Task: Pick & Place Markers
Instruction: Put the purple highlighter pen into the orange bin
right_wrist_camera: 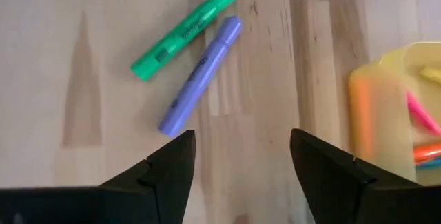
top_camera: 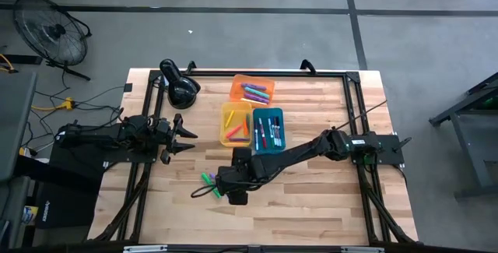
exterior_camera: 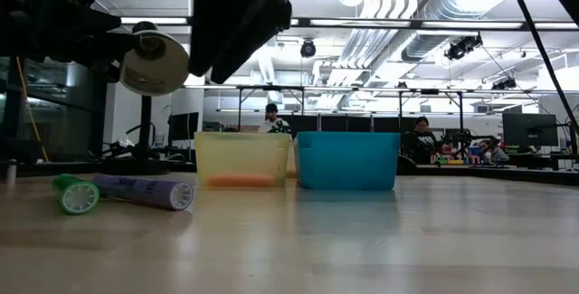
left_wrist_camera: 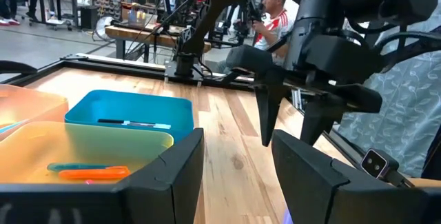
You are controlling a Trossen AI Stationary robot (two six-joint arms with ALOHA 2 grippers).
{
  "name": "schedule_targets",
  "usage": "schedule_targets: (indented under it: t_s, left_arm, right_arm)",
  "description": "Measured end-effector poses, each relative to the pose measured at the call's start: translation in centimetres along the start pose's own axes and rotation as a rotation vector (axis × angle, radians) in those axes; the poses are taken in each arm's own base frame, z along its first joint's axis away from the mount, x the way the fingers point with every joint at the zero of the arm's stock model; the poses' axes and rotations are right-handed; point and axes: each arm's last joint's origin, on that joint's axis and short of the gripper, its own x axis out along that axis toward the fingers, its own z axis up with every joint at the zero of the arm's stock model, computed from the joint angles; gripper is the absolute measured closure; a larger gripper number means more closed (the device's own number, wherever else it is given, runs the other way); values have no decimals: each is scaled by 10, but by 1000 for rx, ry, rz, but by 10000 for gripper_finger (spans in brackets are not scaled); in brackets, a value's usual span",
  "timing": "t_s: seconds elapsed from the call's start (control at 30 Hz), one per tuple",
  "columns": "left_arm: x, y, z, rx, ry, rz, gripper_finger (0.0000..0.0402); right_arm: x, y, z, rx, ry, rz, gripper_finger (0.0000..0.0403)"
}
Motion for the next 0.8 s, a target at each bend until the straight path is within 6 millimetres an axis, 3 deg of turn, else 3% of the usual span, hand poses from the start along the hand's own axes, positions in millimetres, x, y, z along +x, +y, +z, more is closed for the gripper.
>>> schedule_targets:
  t_s: [0.27,0.53,0.8]
  left_arm:
    - [0,0,0,0,0,0,232]
    - [0,0,0,0,0,0,232]
    - [0,0,0,0,0,0,232]
  right_arm:
    - [18,6,3,120,-37,5,178]
    - [55,16,6,221,-96,29,178]
    - [74,20,2,283,-85,9,179]
